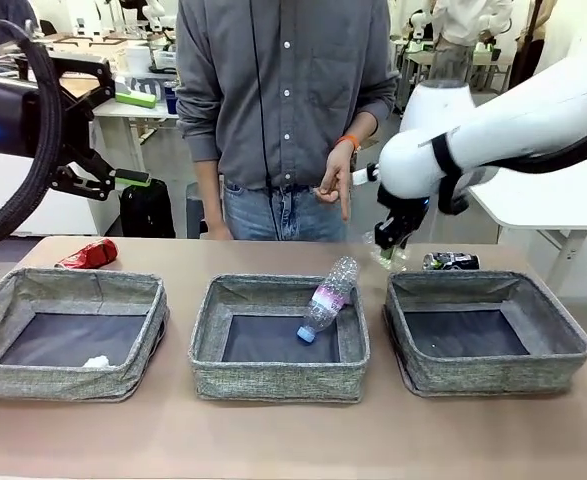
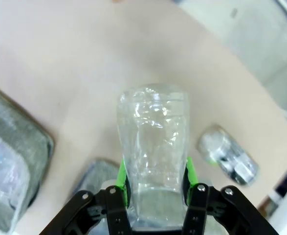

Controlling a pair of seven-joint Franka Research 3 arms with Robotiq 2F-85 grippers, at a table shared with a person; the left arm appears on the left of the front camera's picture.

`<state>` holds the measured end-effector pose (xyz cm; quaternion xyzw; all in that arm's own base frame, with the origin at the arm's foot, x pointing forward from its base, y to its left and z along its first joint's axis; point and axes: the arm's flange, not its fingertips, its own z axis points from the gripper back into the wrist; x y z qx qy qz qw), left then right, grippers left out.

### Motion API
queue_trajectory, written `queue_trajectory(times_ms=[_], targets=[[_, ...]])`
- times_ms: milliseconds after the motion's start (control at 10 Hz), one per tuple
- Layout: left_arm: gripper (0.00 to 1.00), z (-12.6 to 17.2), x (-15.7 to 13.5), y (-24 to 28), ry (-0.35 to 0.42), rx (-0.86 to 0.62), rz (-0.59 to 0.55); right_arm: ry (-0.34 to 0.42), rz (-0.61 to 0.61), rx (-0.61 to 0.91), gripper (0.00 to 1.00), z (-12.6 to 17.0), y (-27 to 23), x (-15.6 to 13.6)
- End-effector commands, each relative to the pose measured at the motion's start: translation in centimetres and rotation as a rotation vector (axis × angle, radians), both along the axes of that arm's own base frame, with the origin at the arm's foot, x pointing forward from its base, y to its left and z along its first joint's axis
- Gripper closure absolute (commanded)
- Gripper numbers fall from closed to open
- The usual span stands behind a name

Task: Sort the waste into the appropriate baskets.
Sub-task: Pick up the waste item pointed out by the person.

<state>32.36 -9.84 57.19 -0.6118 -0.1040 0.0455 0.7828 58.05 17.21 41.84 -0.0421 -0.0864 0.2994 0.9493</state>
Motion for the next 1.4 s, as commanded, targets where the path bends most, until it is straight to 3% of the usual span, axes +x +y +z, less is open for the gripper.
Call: queue_trajectory(times_ms=[0, 100, 300, 400, 500, 600, 700, 900, 1000, 1100, 1200, 1300], targets=[[0.00, 0.1, -0.1, -0.1, 0.009, -0.006, 0.000, -0.107, -0.143, -0.029, 0.50, 5.8, 1.5, -0.8], [0.00, 0.1, -0.1, -0.1, 0.009, -0.006, 0.000, -0.139, -0.208, -0.006, 0.50, 6.9, 1.4, -0.6], [0.00, 0.1, -0.1, -0.1, 0.009, -0.006, 0.000, 0.030, -0.362, 0.054, 0.50, 7.1, 1.5, -1.8], [0.00, 0.1, -0.1, -0.1, 0.009, -0.006, 0.000, 0.107, -0.451, 0.059, 0.50, 7.4, 2.1, -4.0], [0.00, 0.1, -0.1, -0.1, 0.009, -0.006, 0.000, 0.119, -0.425, 0.052, 0.50, 7.7, 2.7, -6.7], [0.00, 0.1, -0.1, -0.1, 0.009, -0.006, 0.000, -0.041, -0.272, 0.112, 0.50, 7.9, 3.0, -7.4], [0.00, 0.1, -0.1, -0.1, 0.009, -0.006, 0.000, 0.082, -0.389, 0.016, 0.50, 6.9, 1.9, -4.2], [0.00, 0.1, -0.1, -0.1, 0.009, -0.006, 0.000, 0.082, -0.389, 0.016, 0.50, 6.9, 1.9, -4.2], [0.00, 0.1, -0.1, -0.1, 0.009, -0.006, 0.000, 0.073, -0.374, 0.034, 0.50, 7.1, 2.8, -5.6], [0.00, 0.1, -0.1, -0.1, 0.009, -0.006, 0.000, 0.056, -0.452, 0.007, 0.50, 8.6, 3.8, -5.9], [0.00, 0.1, -0.1, -0.1, 0.009, -0.006, 0.000, -0.004, -0.471, 0.001, 0.50, 12.8, 5.7, -6.2], [0.00, 0.1, -0.1, -0.1, 0.009, -0.006, 0.000, 0.006, -0.533, -0.001, 0.50, 17.7, 8.3, -6.8]])
